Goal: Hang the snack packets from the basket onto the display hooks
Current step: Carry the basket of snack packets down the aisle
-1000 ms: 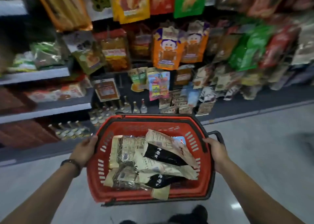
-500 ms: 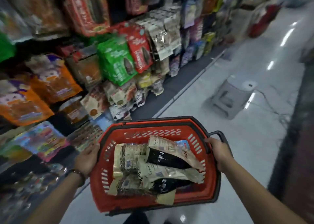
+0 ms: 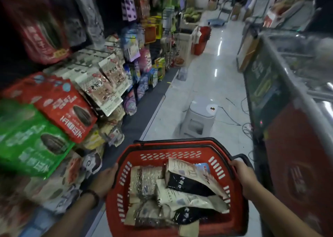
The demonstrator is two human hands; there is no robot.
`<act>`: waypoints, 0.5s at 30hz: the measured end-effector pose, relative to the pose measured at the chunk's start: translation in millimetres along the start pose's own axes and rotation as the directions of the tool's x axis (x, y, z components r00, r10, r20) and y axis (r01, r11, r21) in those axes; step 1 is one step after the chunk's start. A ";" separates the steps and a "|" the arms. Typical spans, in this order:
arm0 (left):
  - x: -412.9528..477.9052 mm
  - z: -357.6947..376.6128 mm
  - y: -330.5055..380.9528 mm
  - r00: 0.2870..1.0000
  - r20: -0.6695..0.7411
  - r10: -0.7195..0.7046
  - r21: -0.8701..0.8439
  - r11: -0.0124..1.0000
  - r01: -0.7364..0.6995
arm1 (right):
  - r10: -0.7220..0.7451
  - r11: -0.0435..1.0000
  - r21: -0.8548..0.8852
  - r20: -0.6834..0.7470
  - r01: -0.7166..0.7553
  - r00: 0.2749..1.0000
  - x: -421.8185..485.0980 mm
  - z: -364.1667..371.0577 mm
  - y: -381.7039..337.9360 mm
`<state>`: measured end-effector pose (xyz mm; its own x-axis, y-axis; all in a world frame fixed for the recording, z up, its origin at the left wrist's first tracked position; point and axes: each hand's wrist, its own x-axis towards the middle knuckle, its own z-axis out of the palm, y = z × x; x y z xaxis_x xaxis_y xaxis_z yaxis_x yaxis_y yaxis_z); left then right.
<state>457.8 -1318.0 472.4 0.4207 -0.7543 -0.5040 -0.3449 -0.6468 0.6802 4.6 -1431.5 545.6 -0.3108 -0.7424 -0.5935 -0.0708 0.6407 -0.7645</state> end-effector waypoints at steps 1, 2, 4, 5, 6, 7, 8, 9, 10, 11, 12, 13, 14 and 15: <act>18.2 1.3 18.6 1.000 0.000 0.006 -0.004 1.000 -0.006 | -0.001 1.000 0.007 -0.014 0.001 1.000 13.3 3.0 -13.7; 36.1 4.2 35.6 1.000 0.006 0.004 -0.002 1.000 -0.004 | -0.003 1.000 0.012 -0.018 0.003 1.000 28.1 6.3 -26.2; 73.7 10.8 66.0 1.000 0.008 -0.018 0.014 1.000 0.018 | -0.004 1.000 0.030 -0.012 0.005 1.000 60.6 14.1 -51.6; 94.1 15.3 81.0 0.999 -0.005 -0.038 0.039 0.999 0.038 | 0.004 0.999 0.034 -0.012 -0.003 1.000 80.0 18.1 -63.5; 113.9 20.5 96.3 0.998 -0.028 -0.048 0.067 0.996 0.050 | 0.005 0.999 0.047 -0.011 -0.004 1.000 102.4 22.2 -74.8; 135.3 26.5 109.6 0.997 -0.050 -0.056 0.091 0.994 0.060 | 0.006 0.999 0.050 -0.008 -0.006 1.000 126.4 27.2 -86.9; 154.8 32.1 121.7 0.997 -0.055 -0.046 0.108 0.993 0.052 | 0.006 0.998 0.055 0.000 -0.006 1.000 150.0 33.0 -99.8; 171.6 37.6 134.1 0.997 -0.060 -0.042 0.114 0.992 0.049 | 0.010 0.998 0.059 0.021 -0.012 1.000 174.0 39.0 -113.4; 185.8 41.9 147.6 0.997 -0.066 -0.039 0.116 0.992 0.046 | 0.020 0.998 0.059 0.046 -0.022 0.999 198.8 44.4 -127.7; 199.4 46.4 161.9 0.996 -0.073 -0.054 0.139 0.988 0.064 | 0.030 0.998 0.044 0.068 -0.033 0.997 223.9 48.5 -142.8; 212.5 51.0 176.4 0.995 -0.077 -0.067 0.171 0.982 0.079 | 0.030 0.999 0.036 0.081 -0.033 0.996 248.8 51.5 -159.4; 224.6 55.2 191.1 0.992 -0.084 -0.090 0.186 0.977 0.104 | 0.031 0.999 0.028 0.093 -0.033 0.995 273.8 54.0 -176.2; 235.1 57.5 205.7 0.990 -0.101 -0.102 0.186 0.975 0.120 | 0.030 0.999 0.014 0.104 -0.032 0.994 294.2 58.0 -194.4; 244.7 57.3 219.0 0.984 -0.130 -0.122 0.172 0.975 0.144 | 0.024 1.000 0.002 0.127 -0.024 0.992 313.6 64.4 -212.5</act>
<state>437.1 -1650.6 467.5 0.5651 -0.6485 -0.5100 -0.4196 -0.7582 0.4991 -16.8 -1813.1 505.7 -0.1896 -0.7456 -0.6388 -0.0611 0.6583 -0.7503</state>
